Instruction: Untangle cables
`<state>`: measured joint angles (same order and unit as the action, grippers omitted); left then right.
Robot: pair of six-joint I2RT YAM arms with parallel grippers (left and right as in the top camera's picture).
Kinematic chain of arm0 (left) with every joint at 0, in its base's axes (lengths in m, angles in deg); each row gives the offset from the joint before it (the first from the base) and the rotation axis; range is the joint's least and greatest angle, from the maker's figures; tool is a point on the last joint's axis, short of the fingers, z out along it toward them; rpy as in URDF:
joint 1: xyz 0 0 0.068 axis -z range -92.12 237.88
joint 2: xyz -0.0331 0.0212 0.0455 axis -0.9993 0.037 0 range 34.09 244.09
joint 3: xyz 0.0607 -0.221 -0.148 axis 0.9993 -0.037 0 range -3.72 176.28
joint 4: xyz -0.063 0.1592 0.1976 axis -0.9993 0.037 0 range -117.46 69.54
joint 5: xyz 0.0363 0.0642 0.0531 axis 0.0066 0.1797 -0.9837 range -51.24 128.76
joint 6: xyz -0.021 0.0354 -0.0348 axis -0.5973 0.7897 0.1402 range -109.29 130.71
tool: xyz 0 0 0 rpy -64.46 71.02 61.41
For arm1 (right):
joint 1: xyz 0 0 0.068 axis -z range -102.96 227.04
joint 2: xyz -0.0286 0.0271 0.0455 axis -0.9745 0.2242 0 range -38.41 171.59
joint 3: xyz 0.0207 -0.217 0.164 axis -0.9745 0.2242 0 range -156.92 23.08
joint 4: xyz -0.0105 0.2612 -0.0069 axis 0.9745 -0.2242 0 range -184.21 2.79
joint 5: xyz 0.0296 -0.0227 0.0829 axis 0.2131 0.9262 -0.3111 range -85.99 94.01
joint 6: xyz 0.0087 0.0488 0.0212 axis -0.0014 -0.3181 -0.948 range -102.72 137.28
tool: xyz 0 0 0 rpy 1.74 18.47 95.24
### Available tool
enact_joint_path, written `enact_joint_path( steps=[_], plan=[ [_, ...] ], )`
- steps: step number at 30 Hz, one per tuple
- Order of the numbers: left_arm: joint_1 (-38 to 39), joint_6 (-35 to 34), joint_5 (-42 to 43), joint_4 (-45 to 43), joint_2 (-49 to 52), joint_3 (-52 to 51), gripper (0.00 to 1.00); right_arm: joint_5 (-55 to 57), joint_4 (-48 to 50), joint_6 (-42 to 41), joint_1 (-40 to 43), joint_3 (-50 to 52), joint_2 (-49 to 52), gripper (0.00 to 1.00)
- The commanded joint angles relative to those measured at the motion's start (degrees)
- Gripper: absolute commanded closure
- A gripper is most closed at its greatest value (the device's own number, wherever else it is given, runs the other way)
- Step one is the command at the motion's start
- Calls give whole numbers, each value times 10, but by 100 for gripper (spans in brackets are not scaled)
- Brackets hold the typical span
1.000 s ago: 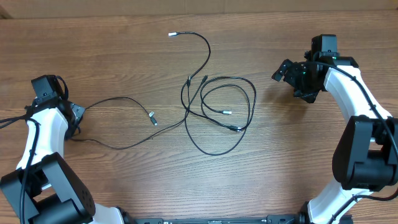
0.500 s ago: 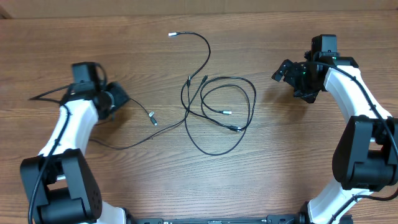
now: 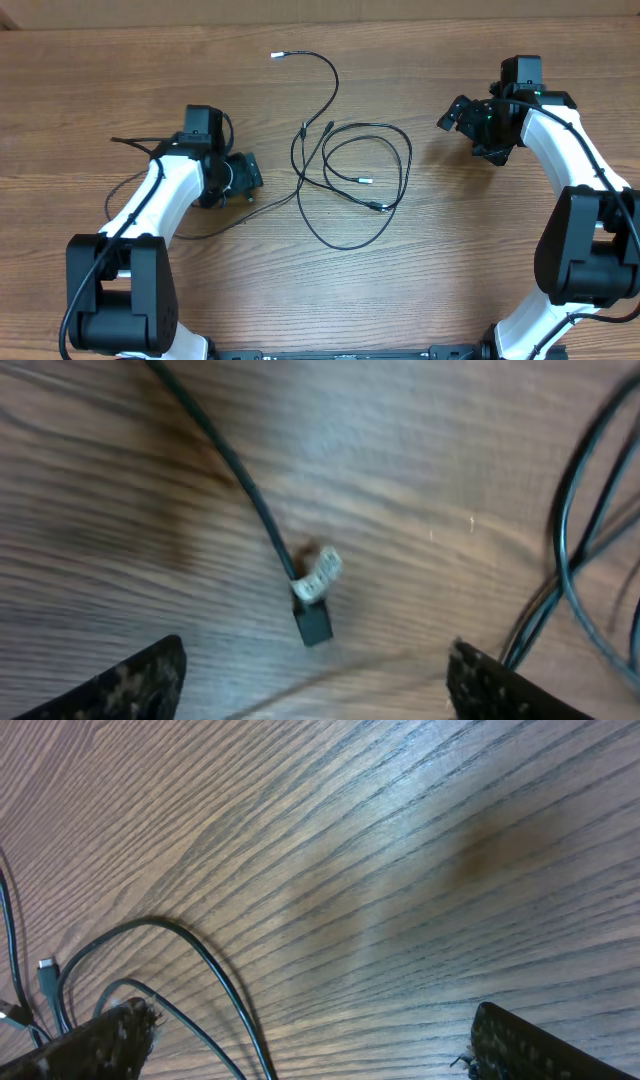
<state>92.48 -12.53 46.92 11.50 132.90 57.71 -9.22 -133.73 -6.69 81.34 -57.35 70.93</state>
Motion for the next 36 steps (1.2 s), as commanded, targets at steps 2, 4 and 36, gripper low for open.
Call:
enact_joint_path(
  steps=[2, 4, 36],
  plan=[
    [28, 115, 12, 7, 11, -3, 21, 3, 1, 0, 0, -9, -14, 0],
    [38, 140, 12, 15, 11, -3, 22, 3, 1, 0, 0, -9, -14, 0],
    [86, 214, 7, -63, 13, -70, 5, 3, 1, 0, 0, -9, -14, 0]
  ],
)
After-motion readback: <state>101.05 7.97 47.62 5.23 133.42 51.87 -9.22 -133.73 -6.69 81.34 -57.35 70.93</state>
